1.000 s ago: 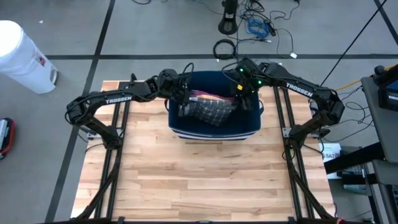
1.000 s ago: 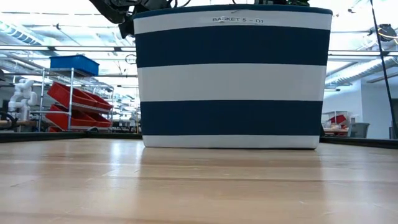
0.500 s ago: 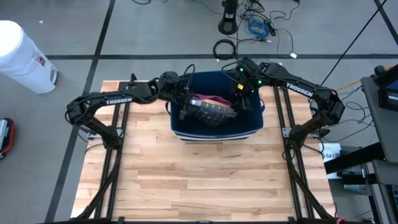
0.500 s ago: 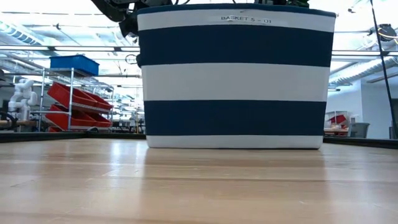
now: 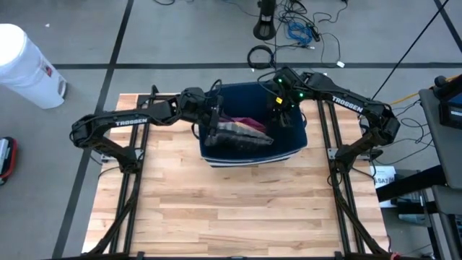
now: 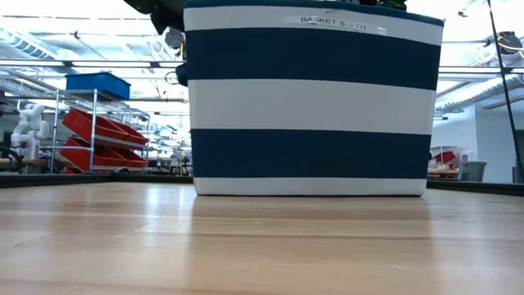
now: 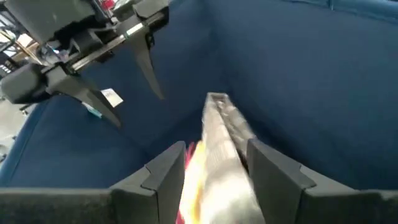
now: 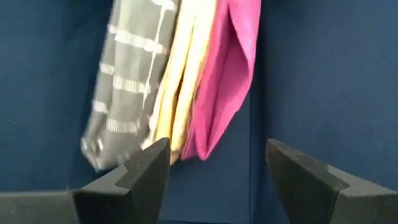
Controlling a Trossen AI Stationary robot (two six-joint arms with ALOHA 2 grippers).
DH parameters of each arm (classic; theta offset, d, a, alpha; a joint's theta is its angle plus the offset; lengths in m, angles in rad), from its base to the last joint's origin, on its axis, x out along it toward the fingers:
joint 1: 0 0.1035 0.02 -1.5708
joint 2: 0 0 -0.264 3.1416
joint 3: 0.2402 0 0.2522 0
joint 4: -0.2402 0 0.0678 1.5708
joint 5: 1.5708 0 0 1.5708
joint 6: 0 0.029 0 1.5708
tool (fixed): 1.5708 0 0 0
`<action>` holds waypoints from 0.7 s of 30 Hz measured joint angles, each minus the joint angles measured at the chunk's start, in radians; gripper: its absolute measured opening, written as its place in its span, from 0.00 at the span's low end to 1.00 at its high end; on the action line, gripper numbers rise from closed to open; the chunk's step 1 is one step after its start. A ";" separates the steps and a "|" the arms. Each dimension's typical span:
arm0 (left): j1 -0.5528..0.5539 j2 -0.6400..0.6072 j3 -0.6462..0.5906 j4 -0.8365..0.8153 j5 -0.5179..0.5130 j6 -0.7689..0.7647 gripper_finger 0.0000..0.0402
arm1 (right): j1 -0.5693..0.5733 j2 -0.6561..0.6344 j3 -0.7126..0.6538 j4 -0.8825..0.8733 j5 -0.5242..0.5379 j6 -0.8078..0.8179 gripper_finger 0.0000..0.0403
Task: Fold towel
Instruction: Put the stacked towels into the blue bin, then return to Home Position
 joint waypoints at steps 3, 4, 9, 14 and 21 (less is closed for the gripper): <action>-0.013 -0.015 0.000 -0.001 -0.001 -0.002 0.44 | 0.000 0.000 0.000 0.000 0.000 0.000 0.62; -0.018 -0.021 0.000 0.002 0.000 -0.006 0.44 | 0.000 0.000 0.000 0.000 -0.001 0.001 0.62; -0.045 -0.041 0.002 0.028 0.001 -0.025 0.44 | 0.000 0.000 0.000 0.012 -0.005 0.001 0.62; -0.074 -0.047 0.003 0.045 0.001 -0.025 0.44 | 0.000 -0.013 0.000 0.033 -0.005 0.002 0.62; -0.106 -0.046 0.003 0.108 -0.007 -0.023 0.44 | 0.001 -0.067 0.000 0.188 -0.110 0.011 0.62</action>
